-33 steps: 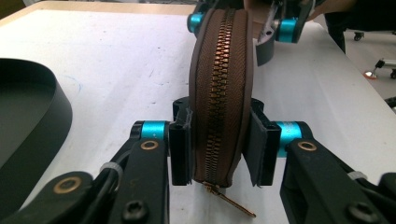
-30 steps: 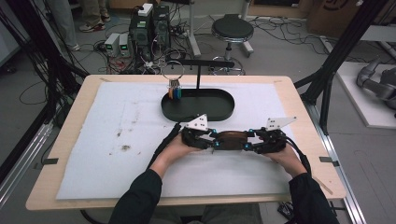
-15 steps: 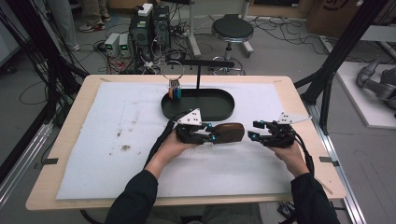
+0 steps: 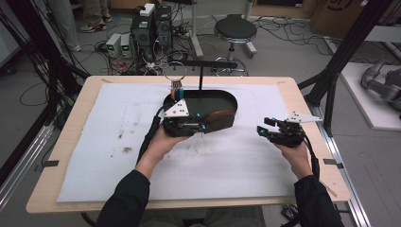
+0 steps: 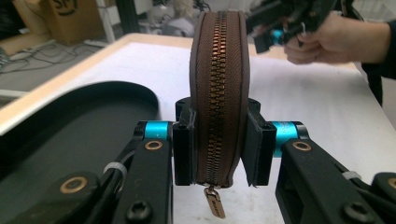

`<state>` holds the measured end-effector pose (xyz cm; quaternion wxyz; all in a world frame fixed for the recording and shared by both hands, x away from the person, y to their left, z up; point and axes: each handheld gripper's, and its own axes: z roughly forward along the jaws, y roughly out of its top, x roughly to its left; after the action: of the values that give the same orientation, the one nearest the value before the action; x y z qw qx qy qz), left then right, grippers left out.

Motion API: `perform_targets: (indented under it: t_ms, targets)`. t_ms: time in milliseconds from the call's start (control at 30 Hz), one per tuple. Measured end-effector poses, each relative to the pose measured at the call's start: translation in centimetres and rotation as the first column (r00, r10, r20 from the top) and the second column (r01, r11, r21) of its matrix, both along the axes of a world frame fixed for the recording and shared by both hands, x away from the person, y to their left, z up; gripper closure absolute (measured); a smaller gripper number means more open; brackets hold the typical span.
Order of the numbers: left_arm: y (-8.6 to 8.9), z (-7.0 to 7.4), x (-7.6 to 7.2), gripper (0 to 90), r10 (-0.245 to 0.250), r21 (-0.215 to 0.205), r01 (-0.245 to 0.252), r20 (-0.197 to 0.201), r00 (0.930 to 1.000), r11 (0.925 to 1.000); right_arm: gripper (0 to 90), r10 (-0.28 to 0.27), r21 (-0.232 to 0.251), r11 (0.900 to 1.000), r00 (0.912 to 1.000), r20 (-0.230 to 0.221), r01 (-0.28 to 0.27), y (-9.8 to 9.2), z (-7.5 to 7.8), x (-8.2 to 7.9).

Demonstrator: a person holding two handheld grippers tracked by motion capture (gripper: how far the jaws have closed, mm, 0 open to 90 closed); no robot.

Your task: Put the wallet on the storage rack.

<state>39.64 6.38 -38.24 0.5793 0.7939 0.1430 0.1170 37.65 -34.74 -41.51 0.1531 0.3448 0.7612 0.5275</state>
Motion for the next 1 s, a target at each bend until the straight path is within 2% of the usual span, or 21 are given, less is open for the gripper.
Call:
perform_targets:
  t_ms: [33, 367, 500, 600, 767, 1000]
  targets:
    - [0.2, 0.2, 0.0, 68.7, 0.012, -0.010, -0.012, 0.003, 0.9999, 0.9999, 40.5, -0.006, -0.002, 1.000, 1.0000, 0.000, 0.006, 0.0, 0.0, 0.0]
    - [2.1, 1.5, 1.4, 68.7, 0.113, -0.003, -0.113, 0.020, 0.9934, 0.9936, 40.2, -0.033, -0.007, 0.999, 0.9994, -0.005, 0.033, -0.3, -0.1, 0.2]
    - [2.6, 1.5, 2.1, 68.7, 0.161, -0.007, -0.161, 0.017, 0.9868, 0.9869, 40.1, -0.042, -0.006, 0.999, 0.9991, -0.005, 0.042, -0.4, -0.1, 0.2]
    - [2.9, 1.3, 2.7, 68.7, 0.195, 0.012, -0.195, 0.012, 0.9808, 0.9807, 40.0, -0.047, -0.008, 0.999, 0.9989, -0.003, 0.047, -0.5, -0.1, 0.3]
    - [3.4, 0.7, 3.6, 68.8, 0.242, 0.007, -0.242, 0.006, 0.9704, 0.9703, 40.2, -0.054, -0.007, 0.999, 0.9985, -0.004, 0.054, -0.6, -0.1, 0.3]
    - [3.3, 0.2, 4.9, 68.9, 0.276, 0.051, -0.276, -0.001, 0.9611, 0.9599, 40.3, -0.058, -0.008, 0.998, 0.9983, -0.004, 0.058, -0.6, -0.1, 0.3]
